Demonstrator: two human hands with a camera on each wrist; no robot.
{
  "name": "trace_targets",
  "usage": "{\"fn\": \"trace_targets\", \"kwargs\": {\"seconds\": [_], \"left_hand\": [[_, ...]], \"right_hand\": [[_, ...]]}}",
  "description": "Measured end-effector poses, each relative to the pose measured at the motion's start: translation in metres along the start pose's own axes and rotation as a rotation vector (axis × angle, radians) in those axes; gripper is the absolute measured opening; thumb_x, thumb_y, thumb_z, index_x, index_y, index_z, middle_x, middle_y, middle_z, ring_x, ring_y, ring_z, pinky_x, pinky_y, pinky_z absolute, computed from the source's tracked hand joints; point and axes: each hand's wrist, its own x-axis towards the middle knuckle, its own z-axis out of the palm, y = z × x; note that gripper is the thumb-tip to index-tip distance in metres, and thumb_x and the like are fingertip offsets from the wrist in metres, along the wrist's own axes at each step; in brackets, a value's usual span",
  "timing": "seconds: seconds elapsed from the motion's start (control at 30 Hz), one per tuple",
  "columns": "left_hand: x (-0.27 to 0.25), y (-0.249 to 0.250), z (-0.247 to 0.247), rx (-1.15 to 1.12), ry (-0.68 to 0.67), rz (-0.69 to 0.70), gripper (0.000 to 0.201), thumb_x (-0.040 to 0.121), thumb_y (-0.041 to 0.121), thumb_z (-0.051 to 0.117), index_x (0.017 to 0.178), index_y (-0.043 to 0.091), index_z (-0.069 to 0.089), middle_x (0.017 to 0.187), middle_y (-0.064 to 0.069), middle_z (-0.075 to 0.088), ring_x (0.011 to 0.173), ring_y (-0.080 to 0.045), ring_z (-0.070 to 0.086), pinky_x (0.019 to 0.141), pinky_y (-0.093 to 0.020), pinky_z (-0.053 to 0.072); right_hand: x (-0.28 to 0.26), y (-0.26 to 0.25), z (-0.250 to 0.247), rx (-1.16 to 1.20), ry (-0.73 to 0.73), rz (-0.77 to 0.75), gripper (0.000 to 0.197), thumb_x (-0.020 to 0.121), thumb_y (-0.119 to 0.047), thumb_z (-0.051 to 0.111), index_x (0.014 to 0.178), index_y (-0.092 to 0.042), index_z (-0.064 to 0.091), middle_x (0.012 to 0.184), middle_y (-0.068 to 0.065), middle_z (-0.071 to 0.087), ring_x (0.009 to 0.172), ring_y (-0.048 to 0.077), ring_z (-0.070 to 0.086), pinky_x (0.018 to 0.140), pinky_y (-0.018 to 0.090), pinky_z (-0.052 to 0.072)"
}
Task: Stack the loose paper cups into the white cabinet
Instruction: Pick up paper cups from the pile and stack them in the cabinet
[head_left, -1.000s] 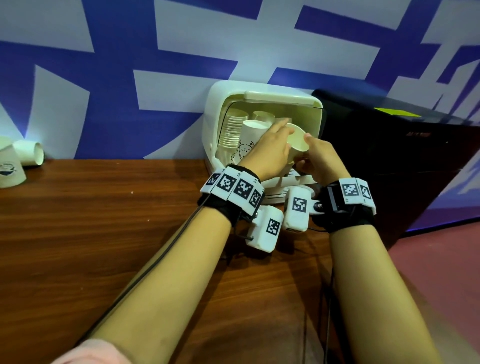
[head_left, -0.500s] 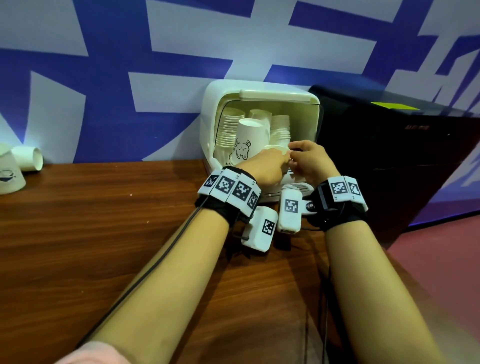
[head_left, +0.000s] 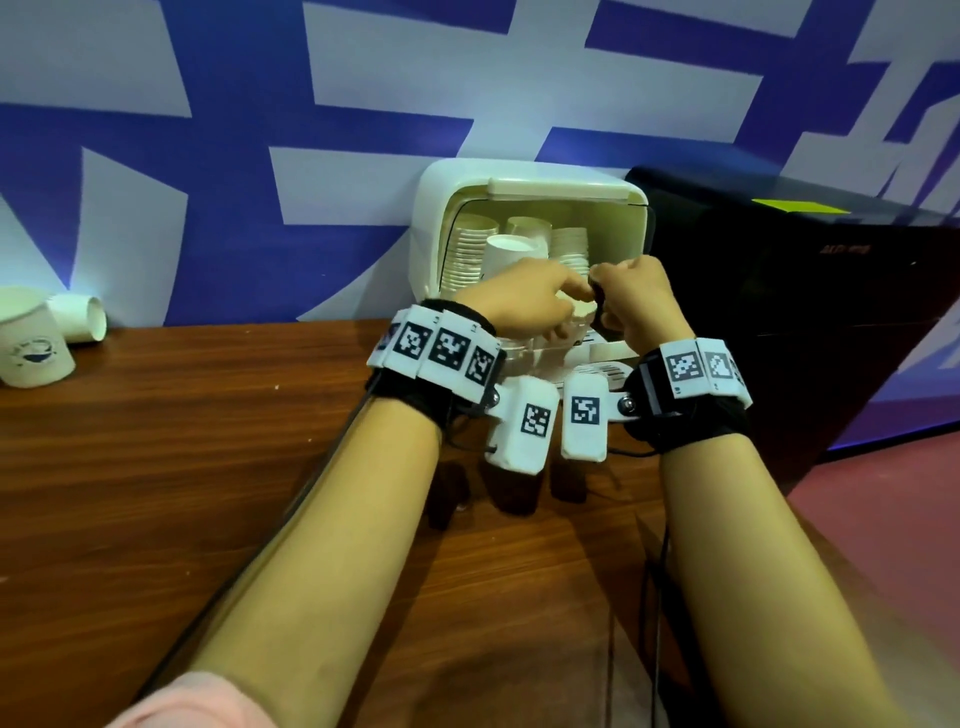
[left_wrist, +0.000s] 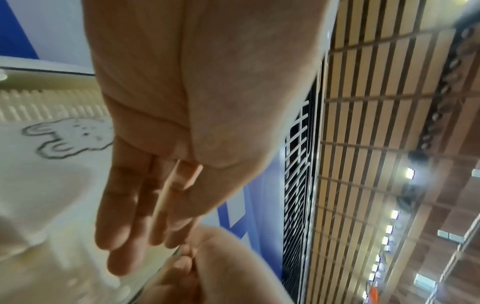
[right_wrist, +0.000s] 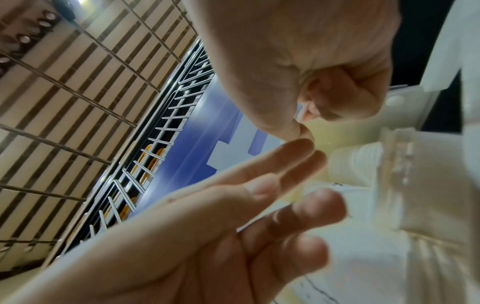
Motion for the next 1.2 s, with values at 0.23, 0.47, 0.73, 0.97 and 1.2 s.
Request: {"fn": "trace_targets", "kwargs": {"seconds": [0.23,0.47,0.73,0.97,1.2], "left_hand": [[-0.037,-0.001,-0.041,-0.174,0.098,0.043,0.026,0.098,0.008,0.046,0.116,0.014,0.064,0.112,0.003,0.065,0.082,-0.008,0.064,0.069,-0.017,0.052],[-0.113,-0.029,-0.079,-0.159,0.158,-0.090,0.022,0.098,0.011,0.049,0.111,0.018,0.065,0.109,0.006,0.068,0.081,-0.006,0.064,0.069,-0.015,0.050],[-0.210,-0.092,-0.121,-0.102,0.377,-0.370,0.024,0.099,0.014,0.048,0.116,0.013,0.064,0.117,-0.001,0.064,0.091,-0.011,0.061,0.072,-0.018,0.047],[-0.264,-0.177,-0.145,-0.158,0.739,-0.628,0.031,0.094,0.012,0.054,0.125,0.011,0.057,0.128,-0.009,0.056,0.110,-0.024,0.058,0.090,-0.035,0.050],[-0.283,-0.226,-0.151,-0.117,0.859,-0.846,0.041,0.093,0.033,0.056,0.133,0.027,0.050,0.147,-0.011,0.026,0.132,-0.033,0.036,0.113,-0.043,0.030]], "right_hand": [[-0.022,-0.031,0.016,0.185,-0.009,-0.141,0.023,0.085,-0.003,0.047,0.069,-0.017,0.038,0.061,0.004,0.032,0.050,0.015,0.031,0.041,0.018,0.026],[-0.070,-0.058,0.062,0.222,-0.209,-0.283,0.034,0.088,-0.004,0.053,0.065,-0.020,0.034,0.059,0.004,0.030,0.046,0.014,0.030,0.041,0.023,0.026],[-0.133,-0.081,0.154,0.228,-0.408,-0.335,0.027,0.093,-0.020,0.058,0.073,-0.021,0.041,0.059,0.000,0.040,0.047,0.011,0.037,0.044,0.025,0.033],[-0.154,-0.110,0.244,0.078,-0.619,-0.362,0.007,0.095,-0.022,0.055,0.091,-0.018,0.050,0.071,-0.001,0.054,0.053,0.012,0.044,0.046,0.024,0.039],[-0.163,-0.112,0.345,-0.171,-0.859,-0.345,0.037,0.097,-0.013,0.050,0.134,-0.017,0.048,0.079,0.000,0.049,0.072,0.019,0.051,0.057,0.024,0.041]]}}
